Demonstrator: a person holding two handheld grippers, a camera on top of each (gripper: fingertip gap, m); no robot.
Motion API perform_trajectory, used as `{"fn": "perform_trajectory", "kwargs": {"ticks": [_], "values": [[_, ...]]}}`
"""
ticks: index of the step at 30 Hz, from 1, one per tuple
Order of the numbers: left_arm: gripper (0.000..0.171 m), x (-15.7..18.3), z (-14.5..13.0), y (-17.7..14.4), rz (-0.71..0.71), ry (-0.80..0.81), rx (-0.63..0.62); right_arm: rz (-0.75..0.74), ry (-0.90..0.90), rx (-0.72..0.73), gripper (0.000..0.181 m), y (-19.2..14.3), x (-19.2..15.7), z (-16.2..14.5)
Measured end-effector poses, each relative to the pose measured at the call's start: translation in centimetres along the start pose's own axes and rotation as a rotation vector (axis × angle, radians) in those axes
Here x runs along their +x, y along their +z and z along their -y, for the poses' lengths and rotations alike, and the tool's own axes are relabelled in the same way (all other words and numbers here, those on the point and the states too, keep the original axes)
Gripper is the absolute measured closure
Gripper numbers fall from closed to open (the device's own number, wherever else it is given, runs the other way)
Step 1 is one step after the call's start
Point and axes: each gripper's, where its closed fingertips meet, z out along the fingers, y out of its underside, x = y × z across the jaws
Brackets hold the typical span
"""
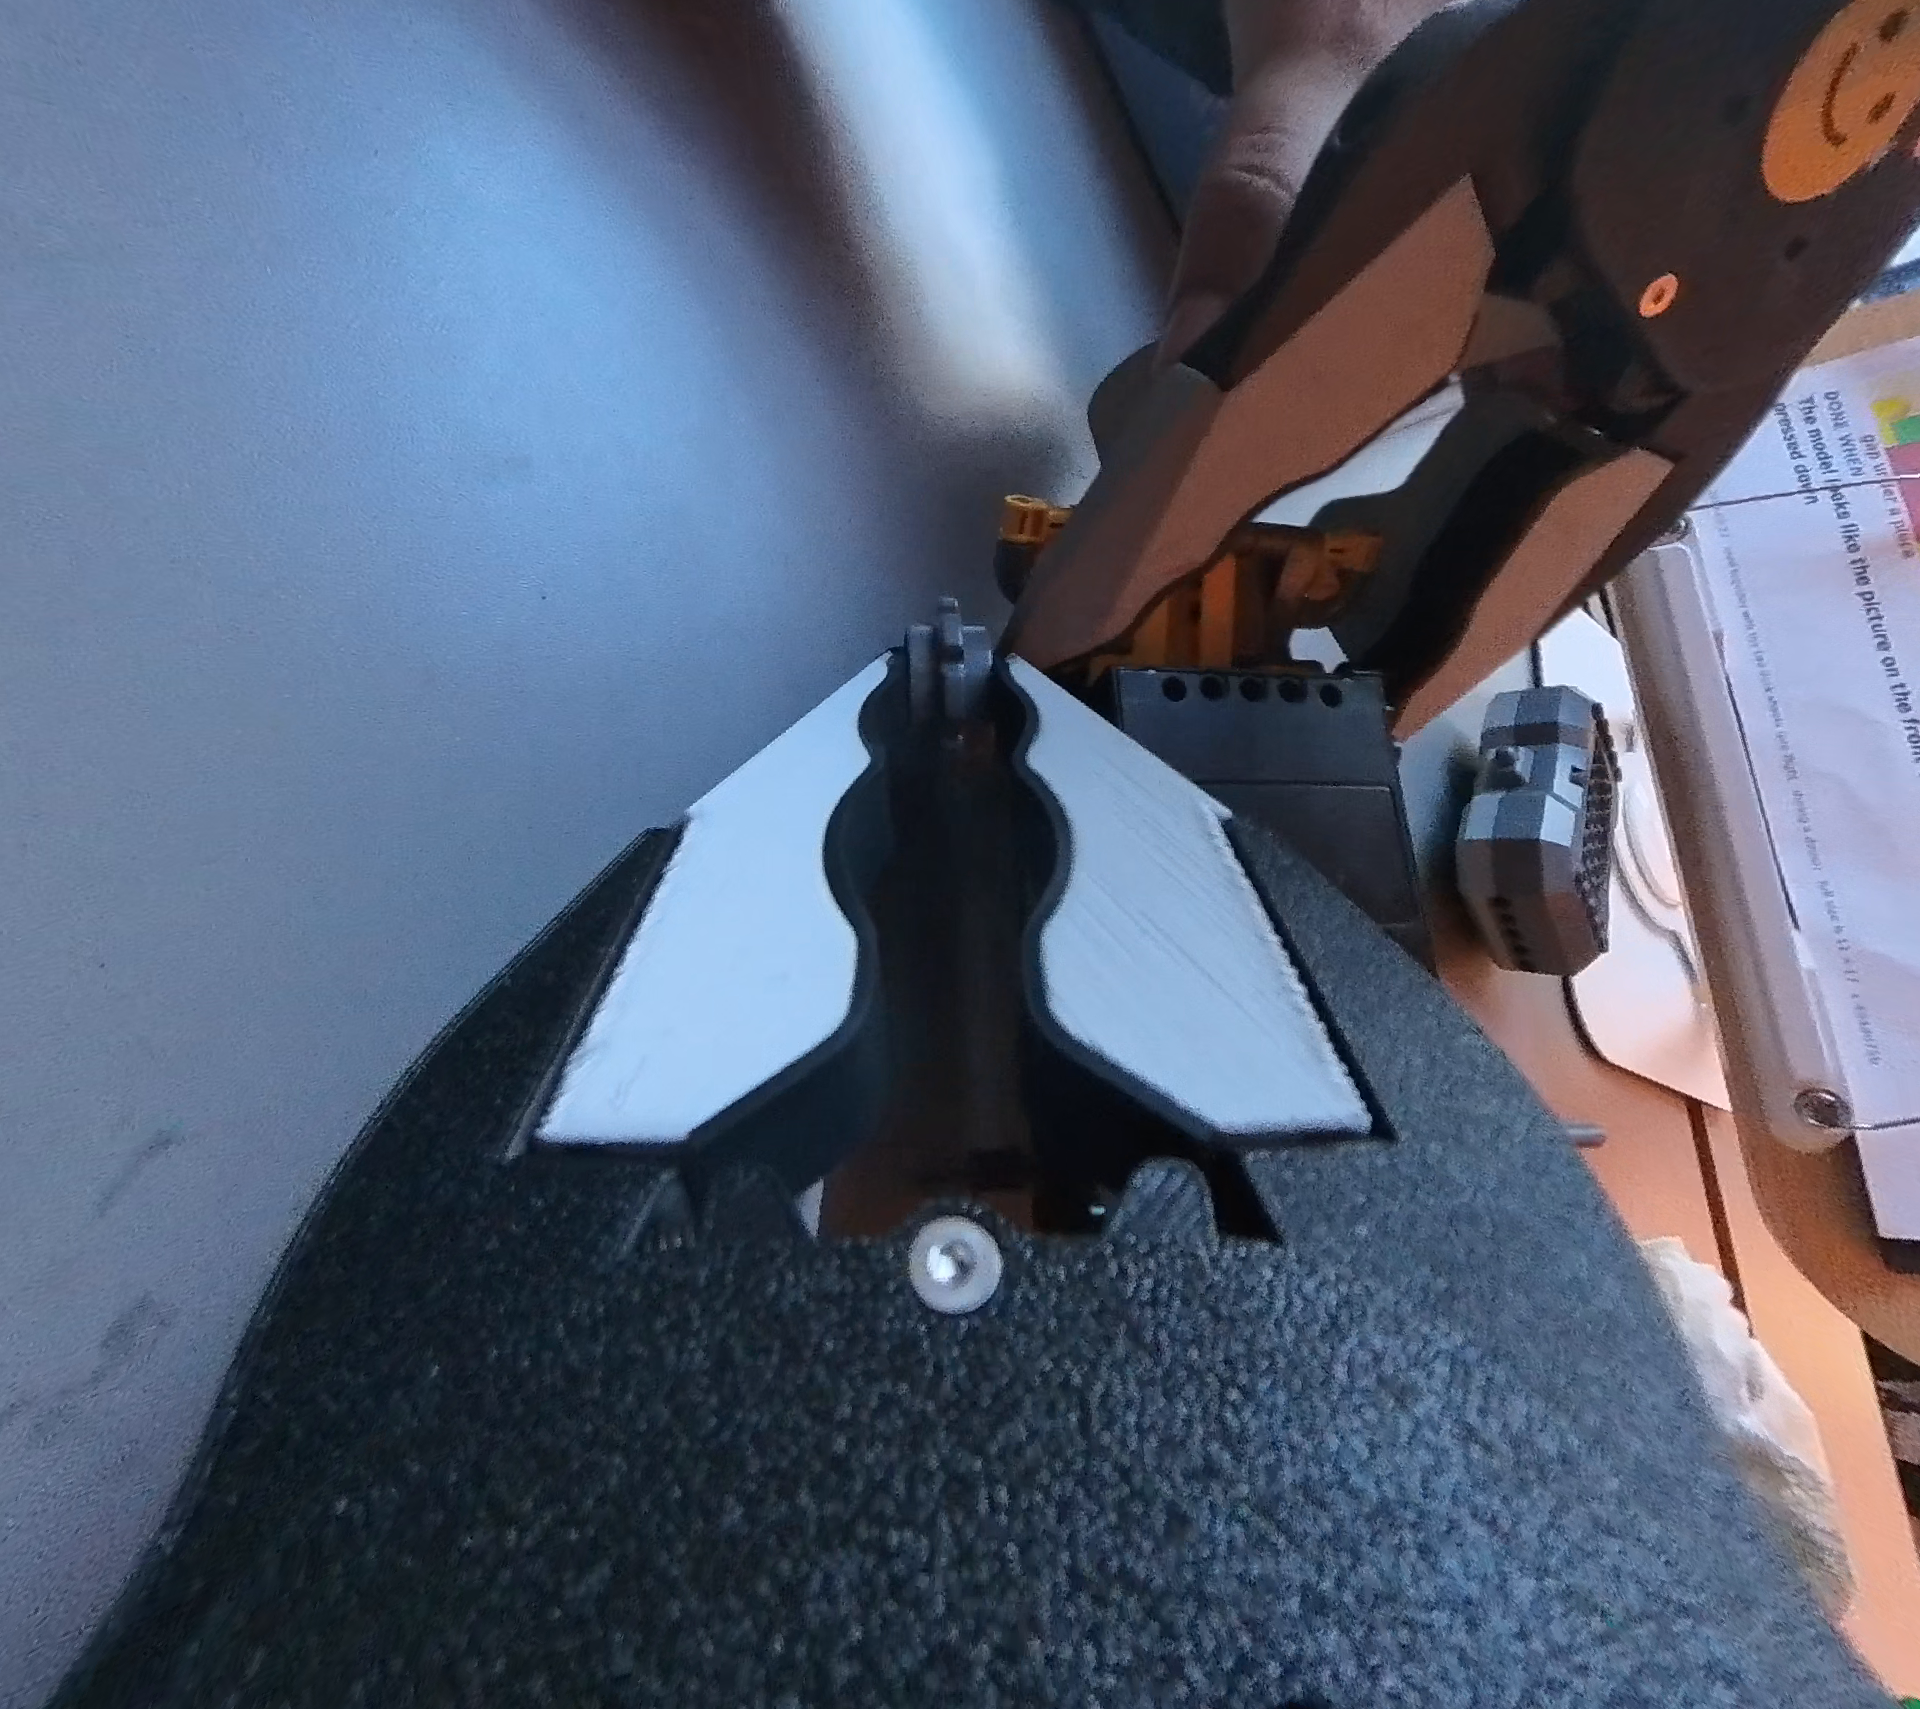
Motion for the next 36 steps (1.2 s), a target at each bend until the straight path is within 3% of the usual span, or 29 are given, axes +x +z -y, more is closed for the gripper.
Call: {"fn": "perform_trajectory", "kwargs": {"ticks": [8,19,24,29,32,36], "values": [[0.087,0.2,0.5,0.0,0.064,0.104,0.178,0.063,0.032,-0.031,0.17,0.2,-0.7,-0.1],[0.088,0.3,-0.2,0.0,0.043,0.113,0.176,0.298,-0.092,-0.185,0.173,0.4,-1.4,-0.4],[0.088,0.4,0.2,0.0,0.03,0.103,0.233,0.342,0.043,-0.173,0.17,0.2,-1.4,-0.3],[0.088,0.0,-0.3,0.2,-0.052,-0.01,0.261,0.199,0.173,-0.178,0.168,-0.1,0.0,0.1],[0.087,-0.1,-0.3,0.3,-0.077,-0.038,0.257,0.235,0.356,-0.094,0.159,-1.4,0.1,0.6],[0.088,-0.2,-0.9,0.5,-0.172,-0.19,0.225,0.141,0.507,0.009,0.157,-3.0,1.9,0.6]]}}
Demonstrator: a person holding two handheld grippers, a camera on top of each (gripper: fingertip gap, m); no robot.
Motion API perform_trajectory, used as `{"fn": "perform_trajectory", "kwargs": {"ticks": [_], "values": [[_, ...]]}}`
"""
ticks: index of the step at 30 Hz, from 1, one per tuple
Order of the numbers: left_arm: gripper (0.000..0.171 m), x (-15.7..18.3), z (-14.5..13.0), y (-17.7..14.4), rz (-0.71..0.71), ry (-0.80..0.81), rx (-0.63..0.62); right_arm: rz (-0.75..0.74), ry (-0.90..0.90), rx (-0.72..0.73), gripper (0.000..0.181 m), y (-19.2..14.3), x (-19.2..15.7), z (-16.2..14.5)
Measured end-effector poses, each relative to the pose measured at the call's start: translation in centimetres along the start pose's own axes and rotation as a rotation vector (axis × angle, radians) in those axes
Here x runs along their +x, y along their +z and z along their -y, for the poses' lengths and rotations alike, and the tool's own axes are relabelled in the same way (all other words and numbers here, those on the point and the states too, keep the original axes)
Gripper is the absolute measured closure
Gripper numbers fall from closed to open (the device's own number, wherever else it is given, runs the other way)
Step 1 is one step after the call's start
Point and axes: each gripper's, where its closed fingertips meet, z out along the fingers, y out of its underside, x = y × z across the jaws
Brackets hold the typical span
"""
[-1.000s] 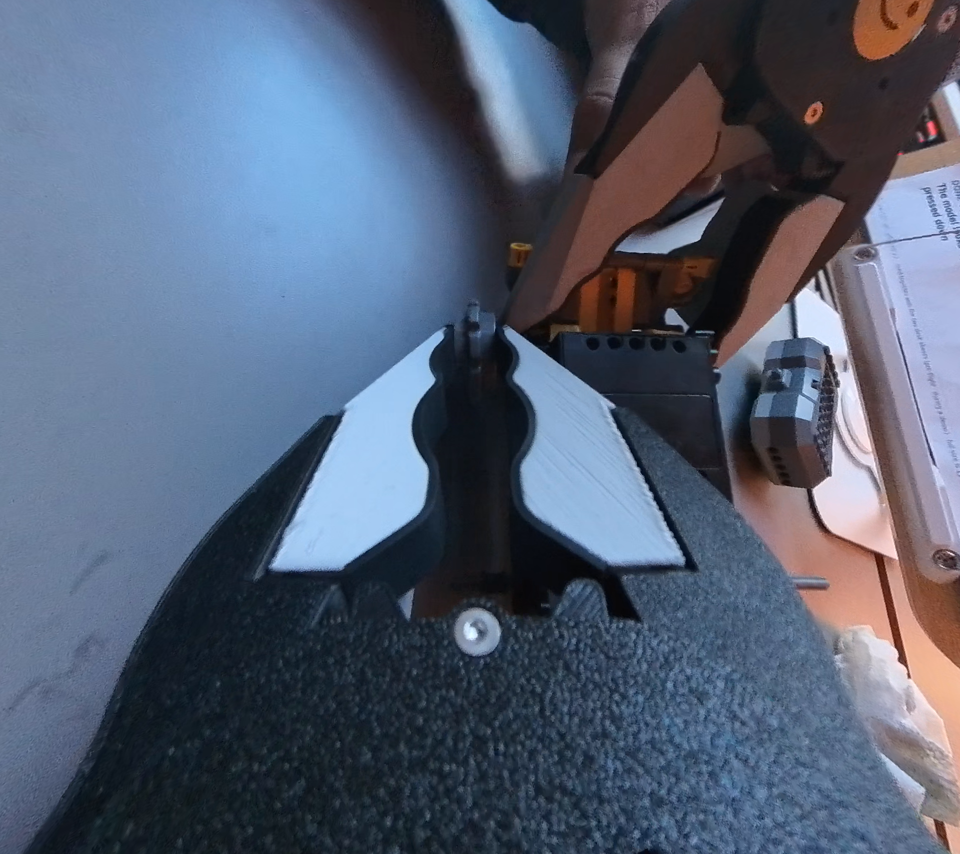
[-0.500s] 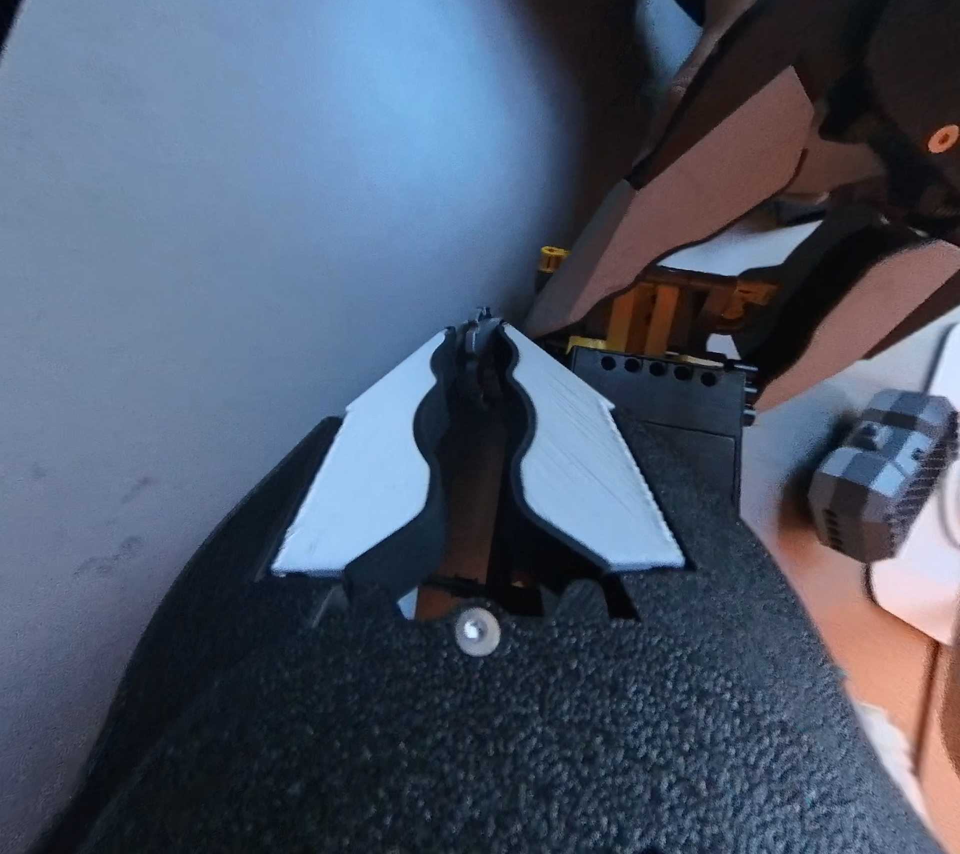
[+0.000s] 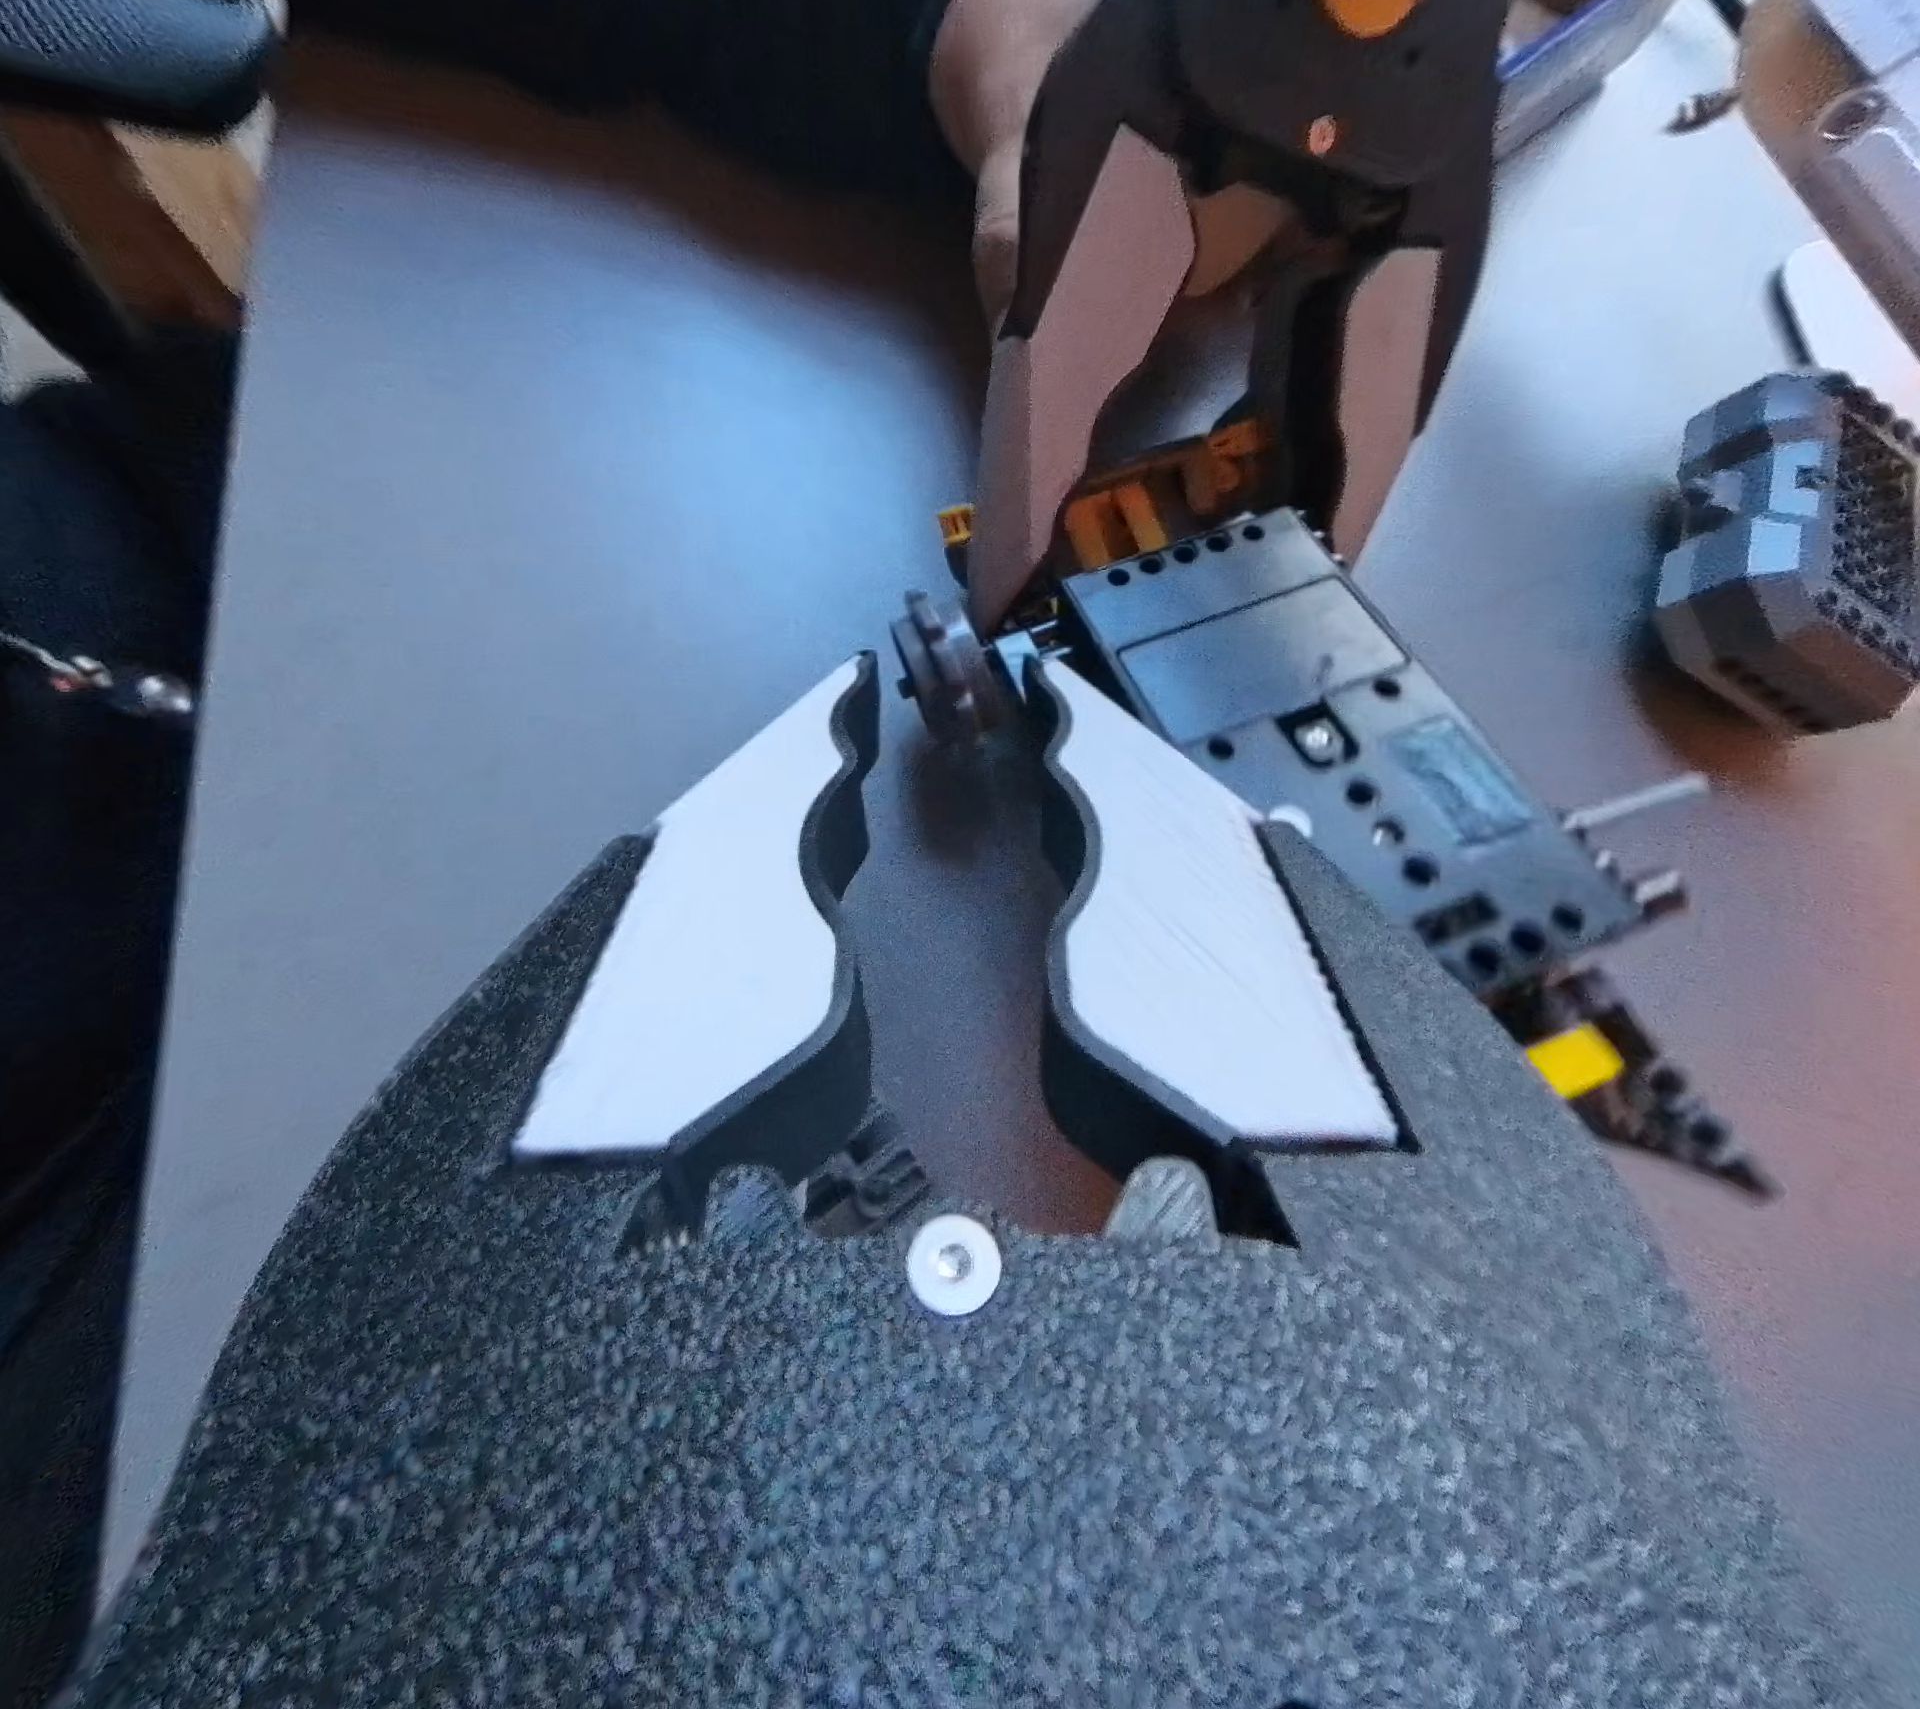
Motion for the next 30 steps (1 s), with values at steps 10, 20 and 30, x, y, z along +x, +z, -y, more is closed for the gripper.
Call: {"fn": "perform_trajectory", "kwargs": {"ticks": [10,20,30], "values": [[0.088,0.0,0.3,-0.2,-0.037,-0.071,0.03,-0.139,-0.001,-0.032,0.156,0.1,-0.4,-0.5],[0.088,0.2,0.2,-0.2,-0.038,-0.051,0.023,-0.216,0.016,-0.052,0.154,0.3,0.4,-1.2],[0.088,0.2,0.2,-0.2,0.098,-0.172,0.085,-0.231,0.513,0.058,0.181,-0.1,-1.6,-3.2]]}}
